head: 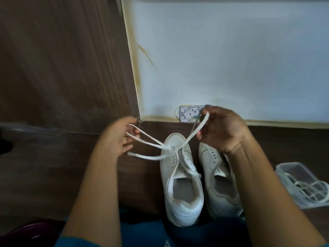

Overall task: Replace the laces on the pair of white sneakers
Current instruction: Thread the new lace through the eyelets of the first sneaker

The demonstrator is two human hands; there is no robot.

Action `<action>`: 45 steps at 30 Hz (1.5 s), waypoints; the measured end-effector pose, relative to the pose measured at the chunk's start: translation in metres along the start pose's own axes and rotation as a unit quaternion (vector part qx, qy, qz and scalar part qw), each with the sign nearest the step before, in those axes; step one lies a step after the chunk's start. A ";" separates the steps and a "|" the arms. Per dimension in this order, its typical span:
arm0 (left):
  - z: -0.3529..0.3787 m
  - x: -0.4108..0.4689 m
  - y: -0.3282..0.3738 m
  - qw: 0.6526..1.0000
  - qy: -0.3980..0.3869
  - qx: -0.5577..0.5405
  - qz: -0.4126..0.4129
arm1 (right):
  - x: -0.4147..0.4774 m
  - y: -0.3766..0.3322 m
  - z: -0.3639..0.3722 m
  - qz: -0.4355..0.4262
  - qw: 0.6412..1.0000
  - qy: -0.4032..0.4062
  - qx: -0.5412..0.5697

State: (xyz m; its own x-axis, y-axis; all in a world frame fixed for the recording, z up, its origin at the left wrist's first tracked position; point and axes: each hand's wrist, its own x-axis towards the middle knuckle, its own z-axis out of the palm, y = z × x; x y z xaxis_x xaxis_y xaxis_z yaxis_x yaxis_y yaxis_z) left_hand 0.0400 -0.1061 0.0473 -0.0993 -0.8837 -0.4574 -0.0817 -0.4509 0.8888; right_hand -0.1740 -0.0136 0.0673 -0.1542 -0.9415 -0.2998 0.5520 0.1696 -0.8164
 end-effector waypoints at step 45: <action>0.048 0.026 -0.022 0.951 -0.154 -0.052 0.263 | 0.006 0.053 0.052 -0.141 0.635 -0.081 -0.755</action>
State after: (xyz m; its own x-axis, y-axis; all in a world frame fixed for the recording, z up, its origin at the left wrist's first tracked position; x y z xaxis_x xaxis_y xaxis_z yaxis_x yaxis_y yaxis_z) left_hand -0.0082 -0.1126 0.0144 -0.3860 -0.9190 0.0796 0.1566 0.0198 0.9875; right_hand -0.1033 -0.0255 0.0481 0.0822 -0.9933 -0.0810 -0.9131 -0.0425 -0.4054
